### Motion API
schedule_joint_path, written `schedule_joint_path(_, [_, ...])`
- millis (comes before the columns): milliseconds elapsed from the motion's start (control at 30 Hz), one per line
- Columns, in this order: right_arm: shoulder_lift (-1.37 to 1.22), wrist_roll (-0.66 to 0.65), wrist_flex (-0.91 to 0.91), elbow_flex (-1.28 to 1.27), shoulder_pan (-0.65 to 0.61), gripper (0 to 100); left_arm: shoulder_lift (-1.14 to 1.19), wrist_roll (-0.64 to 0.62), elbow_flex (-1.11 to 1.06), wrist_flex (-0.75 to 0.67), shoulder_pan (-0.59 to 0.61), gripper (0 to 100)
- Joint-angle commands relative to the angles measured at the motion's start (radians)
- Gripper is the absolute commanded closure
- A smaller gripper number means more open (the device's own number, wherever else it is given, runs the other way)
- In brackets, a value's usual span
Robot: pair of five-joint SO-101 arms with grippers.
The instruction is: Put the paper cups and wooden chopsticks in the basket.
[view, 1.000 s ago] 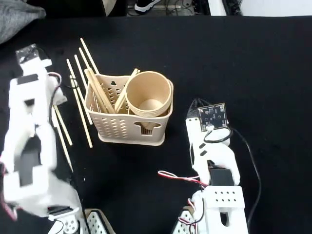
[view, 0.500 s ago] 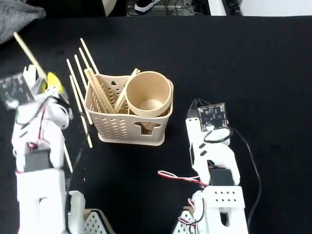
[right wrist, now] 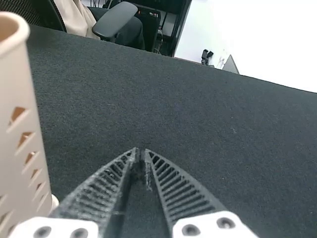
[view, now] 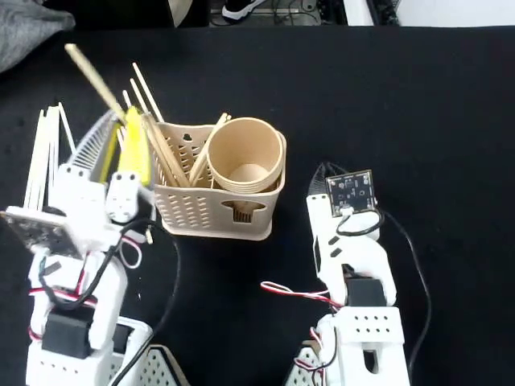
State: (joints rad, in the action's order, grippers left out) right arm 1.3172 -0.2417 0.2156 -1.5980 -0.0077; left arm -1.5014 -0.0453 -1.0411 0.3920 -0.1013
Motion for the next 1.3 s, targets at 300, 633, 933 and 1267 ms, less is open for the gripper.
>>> schedule_joint_path(300, [0.001, -0.005, -0.006, 0.007, 0.011, 98.7, -0.012, 0.009, -0.223, -0.109, -0.024, 97])
schedule_joint_path(633, [0.001, -0.005, -0.005, 0.007, 0.011, 98.7, 0.038, -0.164, 0.125, 0.396, 0.168, 78])
schedule_joint_path(933, [0.001, -0.005, -0.005, 0.007, 0.011, 98.7, 0.543, -0.144, 0.255, 0.494, 0.398, 78])
schedule_joint_path(1267, [0.001, -0.005, -0.005, 0.007, 0.009, 98.7, 1.105, -0.017, 0.332, 0.442, 0.567, 78])
